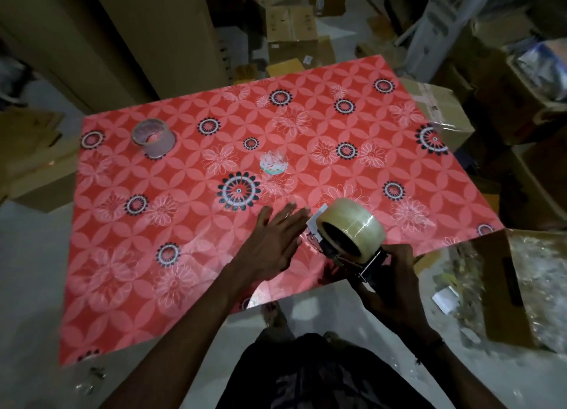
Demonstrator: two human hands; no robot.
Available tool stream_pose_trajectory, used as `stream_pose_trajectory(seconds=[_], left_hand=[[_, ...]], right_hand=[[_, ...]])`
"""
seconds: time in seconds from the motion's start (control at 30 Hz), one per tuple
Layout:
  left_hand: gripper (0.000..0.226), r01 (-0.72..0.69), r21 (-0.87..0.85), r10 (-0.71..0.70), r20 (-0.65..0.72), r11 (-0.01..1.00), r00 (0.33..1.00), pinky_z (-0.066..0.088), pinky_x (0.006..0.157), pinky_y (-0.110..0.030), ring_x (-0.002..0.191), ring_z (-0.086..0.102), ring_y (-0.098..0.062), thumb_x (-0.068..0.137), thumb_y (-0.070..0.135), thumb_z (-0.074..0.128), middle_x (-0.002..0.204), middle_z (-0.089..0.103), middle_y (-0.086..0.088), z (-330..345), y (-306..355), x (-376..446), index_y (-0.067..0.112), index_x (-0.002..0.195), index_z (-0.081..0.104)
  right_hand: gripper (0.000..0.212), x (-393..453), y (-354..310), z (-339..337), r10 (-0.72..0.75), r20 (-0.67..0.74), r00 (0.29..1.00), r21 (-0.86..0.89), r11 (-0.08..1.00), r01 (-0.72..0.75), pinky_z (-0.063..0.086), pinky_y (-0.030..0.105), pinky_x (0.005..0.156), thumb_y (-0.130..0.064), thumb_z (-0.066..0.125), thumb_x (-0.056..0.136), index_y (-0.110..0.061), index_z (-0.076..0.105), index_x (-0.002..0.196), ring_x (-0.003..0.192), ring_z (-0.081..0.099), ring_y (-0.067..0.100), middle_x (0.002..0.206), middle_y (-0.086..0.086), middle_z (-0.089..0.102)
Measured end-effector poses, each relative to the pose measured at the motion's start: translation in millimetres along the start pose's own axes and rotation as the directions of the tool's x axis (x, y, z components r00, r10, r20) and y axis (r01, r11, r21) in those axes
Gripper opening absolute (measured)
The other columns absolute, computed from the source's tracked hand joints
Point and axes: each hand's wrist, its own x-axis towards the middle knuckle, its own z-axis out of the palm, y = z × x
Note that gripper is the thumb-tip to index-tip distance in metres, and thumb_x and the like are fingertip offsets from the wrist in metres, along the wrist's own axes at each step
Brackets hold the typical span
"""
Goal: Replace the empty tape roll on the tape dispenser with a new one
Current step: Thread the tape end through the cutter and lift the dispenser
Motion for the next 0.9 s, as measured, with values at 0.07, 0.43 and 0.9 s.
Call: stream_pose_trajectory(seconds=[0.07, 0.43, 0.9], left_hand=[[0.058, 0.005, 0.073, -0.011, 0.083, 0.997, 0.996, -0.001, 0.130, -0.059, 0.165, 0.000, -0.018, 0.114, 0.047, 0.024, 0.176, 0.011, 0.010, 10.7, 1.3, -9.7, 0.028, 0.168, 0.017], [0.069, 0.320, 0.055, -0.318, -0.045, 0.946, 0.947, -0.005, 0.128, -0.063, 0.164, -0.008, -0.021, 0.108, 0.063, 0.020, 0.177, 0.003, 0.012, 23.3, 18.0, -17.1, 0.033, 0.169, 0.006], [0.066, 0.389, 0.072, -0.381, -0.104, 0.918, 0.919, 0.000, 0.127, -0.067, 0.164, -0.001, -0.024, 0.108, 0.063, 0.017, 0.176, 0.009, 0.009, 29.8, 29.5, -16.0, 0.036, 0.168, 0.011]], right_hand=[[0.069, 3.1, -2.7, -1.6, -0.017, 0.009, 1.000, -0.026, 1.000, 0.017, 0.047, 0.002, 0.062, -0.020, 0.096, 0.077, -0.028, 0.044, 0.120, 0.080, 0.073, 0.009, 0.116, 0.005, 0.044], [0.069, -0.6, 0.6, 5.5, -0.170, 0.075, 0.983, -0.171, 0.968, 0.181, 0.055, 0.026, 0.060, -0.041, 0.082, 0.096, -0.001, 0.049, 0.141, 0.085, 0.071, 0.027, 0.119, 0.014, 0.061], [0.065, -2.4, 3.6, 8.5, -0.106, 0.091, 0.990, -0.137, 0.984, 0.118, 0.057, 0.044, 0.064, -0.053, 0.066, 0.103, -0.009, 0.038, 0.142, 0.090, 0.069, 0.035, 0.128, 0.004, 0.040]])
